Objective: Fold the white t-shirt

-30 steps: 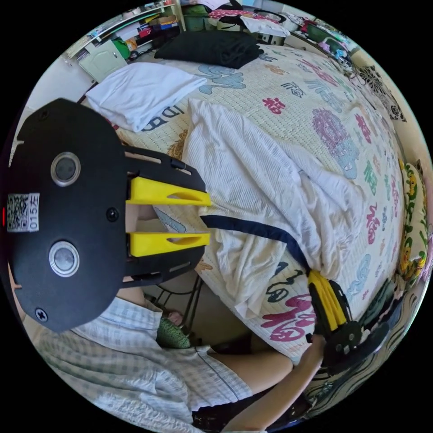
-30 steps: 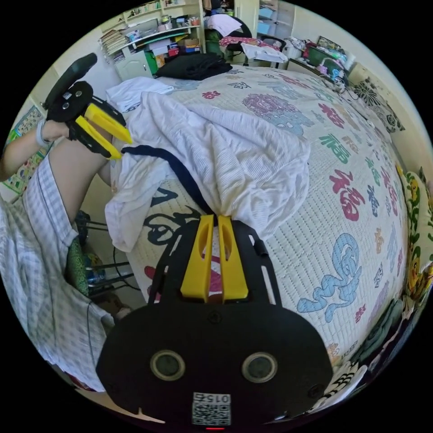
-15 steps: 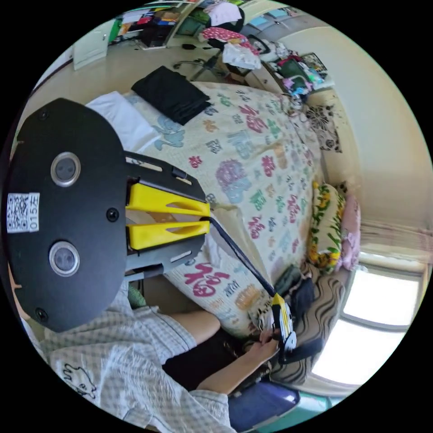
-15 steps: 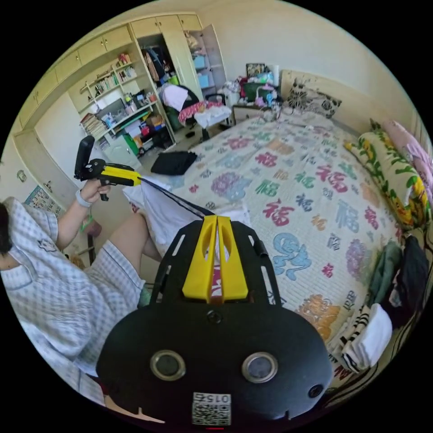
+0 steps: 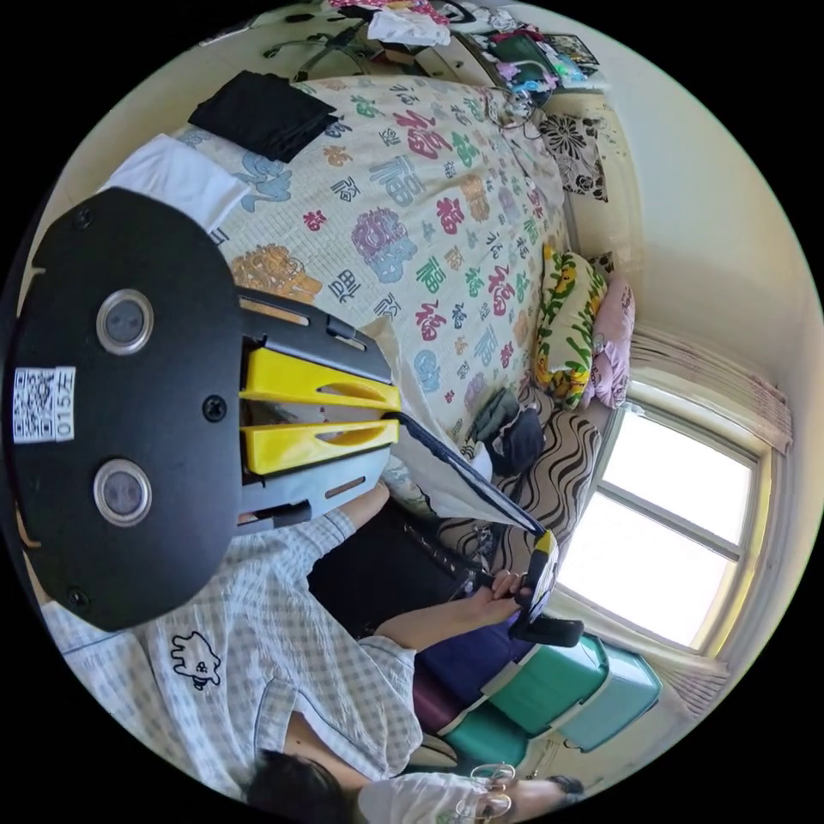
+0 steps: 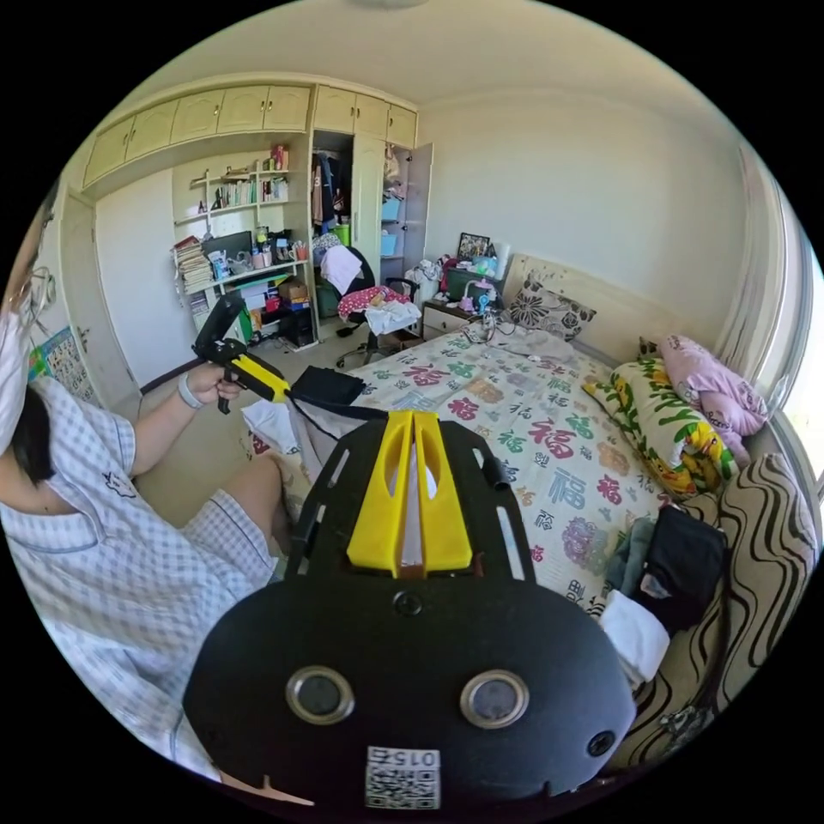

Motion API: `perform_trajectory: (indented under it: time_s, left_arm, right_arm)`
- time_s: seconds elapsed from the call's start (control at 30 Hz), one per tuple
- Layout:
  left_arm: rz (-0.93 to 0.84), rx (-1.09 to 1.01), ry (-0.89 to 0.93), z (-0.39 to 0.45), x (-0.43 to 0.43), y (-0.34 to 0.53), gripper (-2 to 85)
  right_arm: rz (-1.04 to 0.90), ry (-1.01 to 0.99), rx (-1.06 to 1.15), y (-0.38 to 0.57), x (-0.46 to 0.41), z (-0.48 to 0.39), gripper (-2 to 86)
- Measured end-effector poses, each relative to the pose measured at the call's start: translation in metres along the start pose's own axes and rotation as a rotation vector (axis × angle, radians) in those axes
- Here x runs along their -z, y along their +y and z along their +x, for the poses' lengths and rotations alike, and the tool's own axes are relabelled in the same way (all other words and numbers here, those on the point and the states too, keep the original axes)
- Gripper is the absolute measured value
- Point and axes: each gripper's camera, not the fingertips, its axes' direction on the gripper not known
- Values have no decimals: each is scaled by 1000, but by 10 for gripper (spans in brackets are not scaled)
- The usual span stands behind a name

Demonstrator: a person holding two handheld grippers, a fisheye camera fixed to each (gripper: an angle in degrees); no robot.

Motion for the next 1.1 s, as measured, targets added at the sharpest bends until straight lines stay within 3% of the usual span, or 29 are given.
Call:
perform_trajectory:
  time_s: [0.23,0.37,0.53,0.73,0.87,1.03,1.1]
  left_arm:
    - [105,3,148,10,23,28,-6]
    - [100,-2,57,24,18,46,-2]
    - [-29,-33,24,56,-51,80,73]
    - [-55,-5,-6,87,-123,101,97]
    - [6,-19,-16,101,-134,95,122]
    - [-22,-39,106,119,-134,97,118]
    - [16,-69,55,133,-122,104,106]
  right_arm:
    - [60,-70,-44,38,40,-41,-6]
    - [63,-75,-52,60,57,-68,-7]
    - [9,-70,-22,81,60,-103,-7]
    - [4,-76,-27,98,71,-129,-8]
    - [16,-95,-34,106,81,-139,-8]
    - [31,-93,-51,113,91,-146,-7]
    - [37,-99,-67,116,95,-147,-7]
